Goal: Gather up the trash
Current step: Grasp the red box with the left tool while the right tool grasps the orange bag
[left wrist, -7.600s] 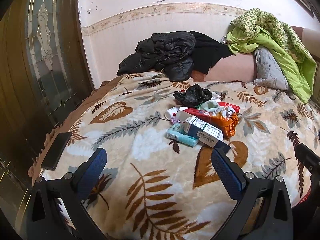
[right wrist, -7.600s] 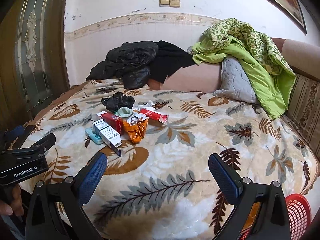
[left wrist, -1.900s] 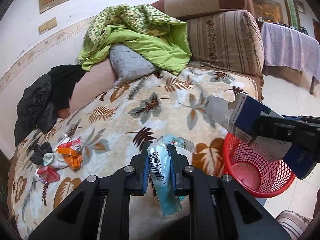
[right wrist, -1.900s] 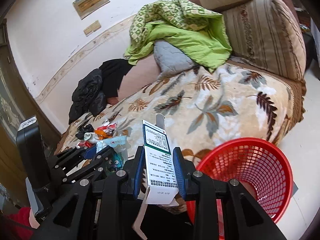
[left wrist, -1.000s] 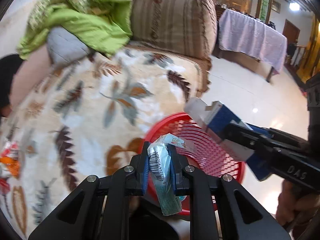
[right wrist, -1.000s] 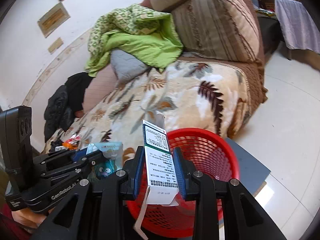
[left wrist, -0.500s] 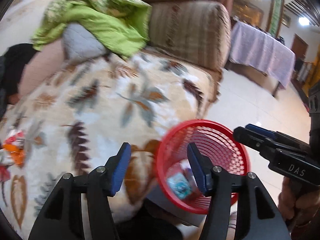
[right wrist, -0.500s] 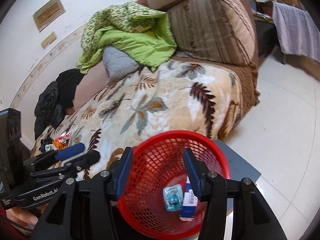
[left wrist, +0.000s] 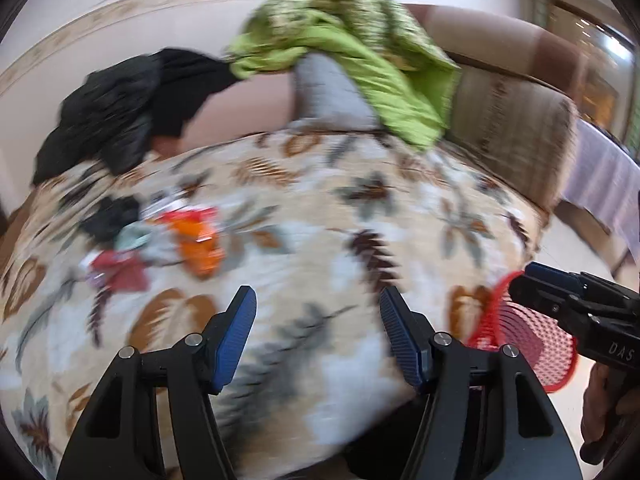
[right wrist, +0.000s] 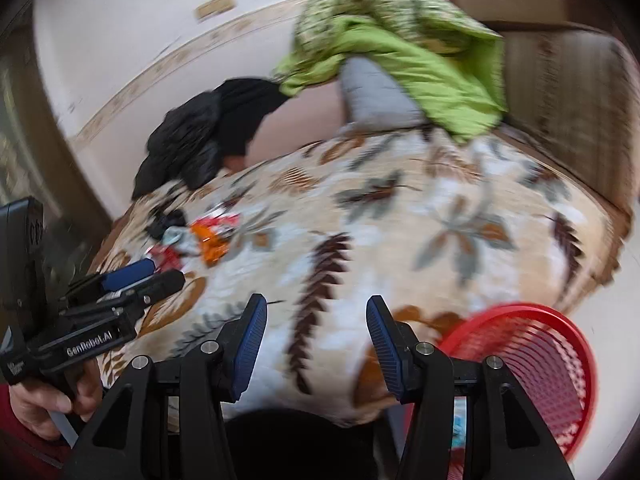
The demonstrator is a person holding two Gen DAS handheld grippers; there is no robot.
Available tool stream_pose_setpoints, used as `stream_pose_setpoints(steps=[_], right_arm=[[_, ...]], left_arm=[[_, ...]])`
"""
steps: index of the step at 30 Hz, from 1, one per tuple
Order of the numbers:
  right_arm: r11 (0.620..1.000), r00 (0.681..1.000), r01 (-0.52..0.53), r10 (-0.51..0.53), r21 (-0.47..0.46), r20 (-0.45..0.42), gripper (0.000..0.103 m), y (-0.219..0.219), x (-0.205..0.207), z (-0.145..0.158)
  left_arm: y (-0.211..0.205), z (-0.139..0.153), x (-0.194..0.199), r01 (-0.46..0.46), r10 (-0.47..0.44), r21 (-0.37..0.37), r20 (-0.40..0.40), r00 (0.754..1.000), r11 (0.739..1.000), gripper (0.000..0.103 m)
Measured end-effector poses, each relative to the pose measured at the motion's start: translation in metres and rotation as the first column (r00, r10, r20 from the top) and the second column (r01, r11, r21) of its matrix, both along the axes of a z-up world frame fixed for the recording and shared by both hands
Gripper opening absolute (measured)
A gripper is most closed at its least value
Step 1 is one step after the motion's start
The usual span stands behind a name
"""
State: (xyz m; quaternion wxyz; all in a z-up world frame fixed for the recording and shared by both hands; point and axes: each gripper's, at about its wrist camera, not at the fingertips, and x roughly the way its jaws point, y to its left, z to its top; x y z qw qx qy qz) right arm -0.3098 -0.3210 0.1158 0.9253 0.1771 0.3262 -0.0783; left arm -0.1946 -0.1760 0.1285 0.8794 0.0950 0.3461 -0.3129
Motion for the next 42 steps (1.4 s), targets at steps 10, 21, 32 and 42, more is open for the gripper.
stream_pose_setpoints(steps=[10, 21, 32, 42], right_arm=[[0.973, 0.970, -0.228, 0.230, 0.028, -0.074, 0.060, 0.074, 0.116, -0.023], [0.985, 0.970, -0.168, 0.172, 0.039, -0.170, 0.070, 0.102, 0.259, -0.071], [0.984, 0.970, -0.174, 0.179, 0.043, -0.164, 0.034, 0.104, 0.289, -0.087], [0.992, 0.990, -0.113, 0.117, 0.050, -0.082, 0.034, 0.085, 0.257, -0.066]], left_arm=[[0.120, -0.034, 0.084, -0.363, 0.363, -0.012, -0.033, 0.931, 0.932, 0.063], [0.188, -0.067, 0.138, -0.513, 0.506, -0.045, -0.104, 0.856, 0.857, 0.063], [0.160, -0.063, 0.169, -0.491, 0.473, -0.112, -0.153, 0.868, 0.864, 0.070], [0.127, -0.079, 0.232, -0.582, 0.519, -0.117, -0.337, 0.785, 0.805, 0.067]])
